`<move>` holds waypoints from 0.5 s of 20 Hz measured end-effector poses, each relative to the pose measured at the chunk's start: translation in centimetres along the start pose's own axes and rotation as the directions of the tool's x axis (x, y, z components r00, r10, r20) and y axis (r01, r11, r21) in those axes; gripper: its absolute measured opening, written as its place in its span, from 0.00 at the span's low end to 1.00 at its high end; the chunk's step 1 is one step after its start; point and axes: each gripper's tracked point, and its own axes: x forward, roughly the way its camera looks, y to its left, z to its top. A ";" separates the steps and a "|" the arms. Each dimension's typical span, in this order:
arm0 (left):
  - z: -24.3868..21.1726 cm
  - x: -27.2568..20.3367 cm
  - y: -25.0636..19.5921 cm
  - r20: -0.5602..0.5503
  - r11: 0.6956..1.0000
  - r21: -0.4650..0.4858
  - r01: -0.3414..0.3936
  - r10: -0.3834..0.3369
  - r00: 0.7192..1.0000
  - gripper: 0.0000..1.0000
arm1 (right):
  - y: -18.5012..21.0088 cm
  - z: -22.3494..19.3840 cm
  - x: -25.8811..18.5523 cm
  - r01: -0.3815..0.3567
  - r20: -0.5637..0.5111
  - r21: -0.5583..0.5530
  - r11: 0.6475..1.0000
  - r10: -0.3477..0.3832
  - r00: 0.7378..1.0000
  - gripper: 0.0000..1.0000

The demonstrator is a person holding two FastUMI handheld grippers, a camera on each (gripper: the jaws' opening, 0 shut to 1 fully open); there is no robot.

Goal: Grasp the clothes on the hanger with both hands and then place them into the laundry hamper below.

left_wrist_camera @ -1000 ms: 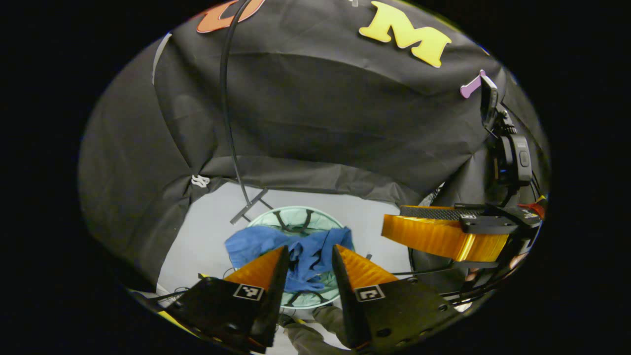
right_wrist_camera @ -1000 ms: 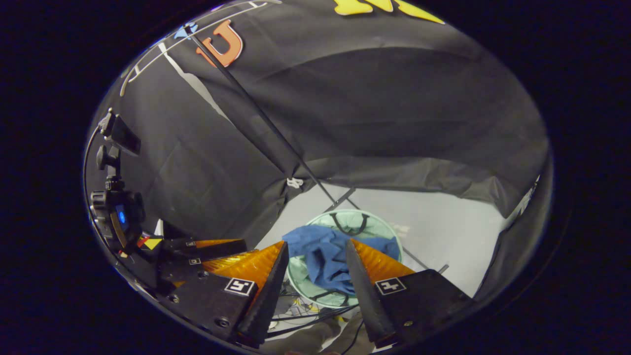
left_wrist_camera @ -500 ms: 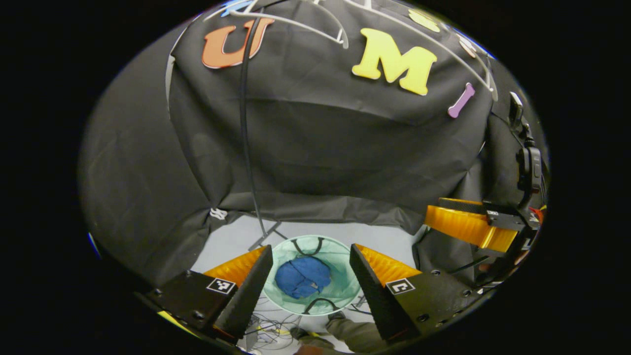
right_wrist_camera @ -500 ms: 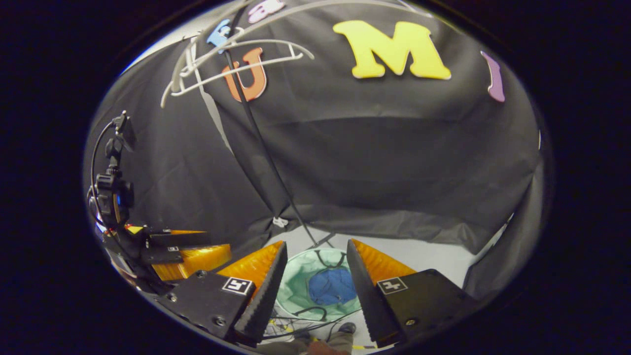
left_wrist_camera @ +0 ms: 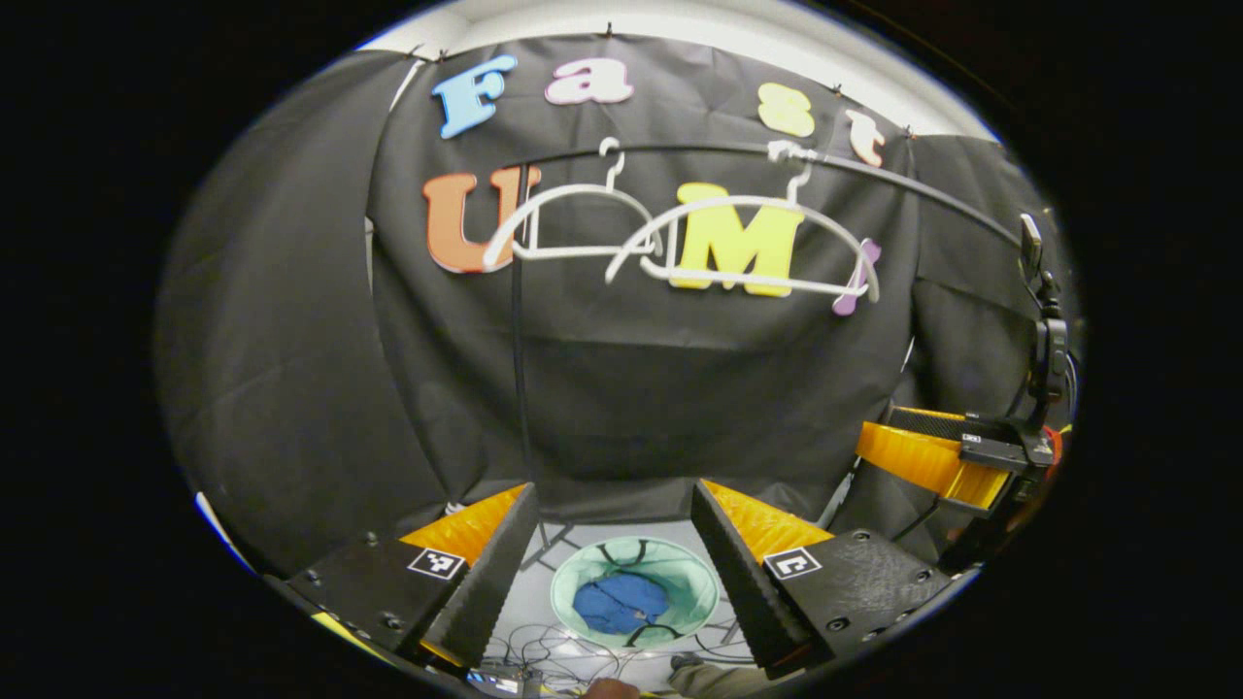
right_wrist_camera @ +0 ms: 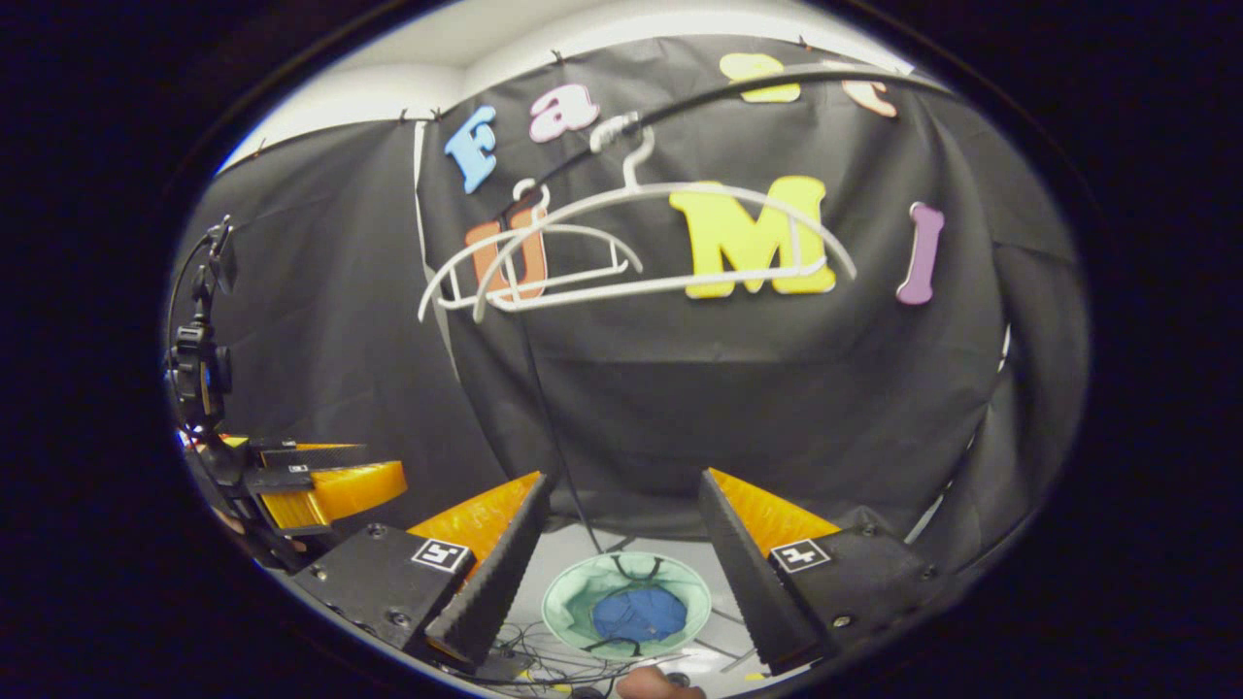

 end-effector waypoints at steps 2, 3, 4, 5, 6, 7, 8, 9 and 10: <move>1.6 -2.5 0.3 0.056 1.000 -0.014 0.000 0.000 0.998 0.97 | 0.2 1.2 -2.4 0.028 0.042 -0.010 1.000 -0.027 0.999 0.98; 2.3 -3.8 0.6 0.079 1.000 -0.025 0.002 0.000 0.997 1.00 | 0.2 2.0 -3.5 0.039 0.069 -0.020 0.999 -0.038 0.997 0.98; 2.8 -4.9 0.8 0.104 0.999 -0.032 0.003 0.001 0.995 0.97 | 0.1 3.0 -4.5 0.057 0.097 -0.034 0.998 -0.054 0.994 0.99; 3.2 -5.7 1.0 0.127 0.999 -0.036 -0.006 0.011 0.992 1.00 | 0.0 3.9 -5.6 0.070 0.129 -0.040 0.997 -0.065 0.990 0.99; 3.5 -6.6 1.4 0.150 0.999 -0.041 -0.015 0.021 0.989 0.97 | 0.1 4.9 -6.7 0.072 0.157 -0.042 0.996 -0.065 0.985 0.98; 3.7 -7.4 1.6 0.171 0.999 -0.044 -0.021 0.028 0.985 1.00 | 0.4 5.9 -7.8 0.065 0.184 -0.043 0.997 -0.056 0.981 0.98; 4.2 -8.4 1.4 0.194 0.999 -0.042 -0.027 0.034 0.980 1.00 | 0.7 6.9 -8.9 0.056 0.213 -0.049 0.997 -0.044 0.976 0.98; 4.7 -9.6 1.2 0.221 0.999 -0.034 -0.033 0.040 0.974 1.00 | 0.7 7.6 -9.8 0.053 0.238 -0.052 0.997 -0.039 0.970 0.98; 5.4 -11.1 0.9 0.250 0.999 -0.025 -0.039 0.044 0.967 1.00 | 0.9 8.3 -10.9 0.042 0.265 -0.055 0.998 -0.026 0.964 0.99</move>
